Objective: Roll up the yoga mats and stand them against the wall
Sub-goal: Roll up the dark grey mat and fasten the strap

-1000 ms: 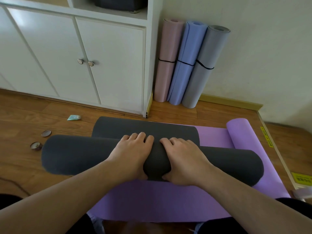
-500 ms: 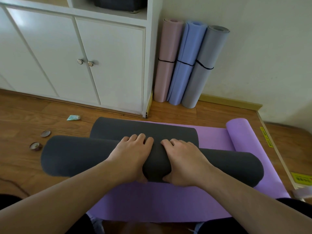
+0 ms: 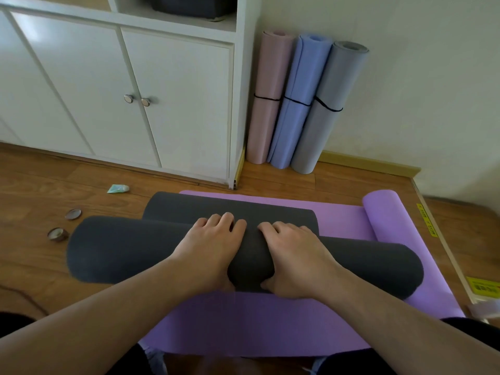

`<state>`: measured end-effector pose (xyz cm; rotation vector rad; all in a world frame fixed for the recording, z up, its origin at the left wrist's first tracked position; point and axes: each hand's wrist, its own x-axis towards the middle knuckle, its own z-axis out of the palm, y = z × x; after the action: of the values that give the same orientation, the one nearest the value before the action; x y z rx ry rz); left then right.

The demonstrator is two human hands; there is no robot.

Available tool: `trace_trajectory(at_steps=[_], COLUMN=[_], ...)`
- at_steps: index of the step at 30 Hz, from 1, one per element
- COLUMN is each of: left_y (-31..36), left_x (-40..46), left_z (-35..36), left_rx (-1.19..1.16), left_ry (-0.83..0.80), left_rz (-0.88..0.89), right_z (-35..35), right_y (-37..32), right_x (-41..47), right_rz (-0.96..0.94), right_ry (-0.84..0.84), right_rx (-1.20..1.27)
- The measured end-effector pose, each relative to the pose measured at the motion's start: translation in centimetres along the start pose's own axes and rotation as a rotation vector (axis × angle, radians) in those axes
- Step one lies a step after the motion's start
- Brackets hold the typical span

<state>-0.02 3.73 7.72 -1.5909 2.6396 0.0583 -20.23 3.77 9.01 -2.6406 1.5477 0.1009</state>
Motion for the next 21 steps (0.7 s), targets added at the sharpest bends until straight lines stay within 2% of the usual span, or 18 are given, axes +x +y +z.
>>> trace_trajectory(at_steps=[4,8,11,16,21], left_y=[-0.3,-0.4,-0.2,0.5,-0.3], left_x=[0.3,0.4,0.1,0.0,0.3], left_z=[-0.3,-1.2,-1.0,-0.4,-0.8], left_rx=[-0.084,-0.181,-0.160,0.006,-0.121], left_ry=[0.043,0.011,0.002,0.038,0.042], left_rz=[-0.004,-0.028,-0.018,-0.031,-0.033], right_z=[-0.2,-0.7,0.0,-0.3,-0.5], right_y=[-0.2,-0.5,-0.4,0.0,-0.6], right_x=[-0.3,-0.3,-0.3,-0.1,-0.5], right_rz=[-0.005,0.007,-0.020,-0.016,-0.004], right_ry=[0.006,-0.016,0.033,0.068,0.040], right_rx=[-0.023,-0.073,-0.048,-0.002,-0.068])
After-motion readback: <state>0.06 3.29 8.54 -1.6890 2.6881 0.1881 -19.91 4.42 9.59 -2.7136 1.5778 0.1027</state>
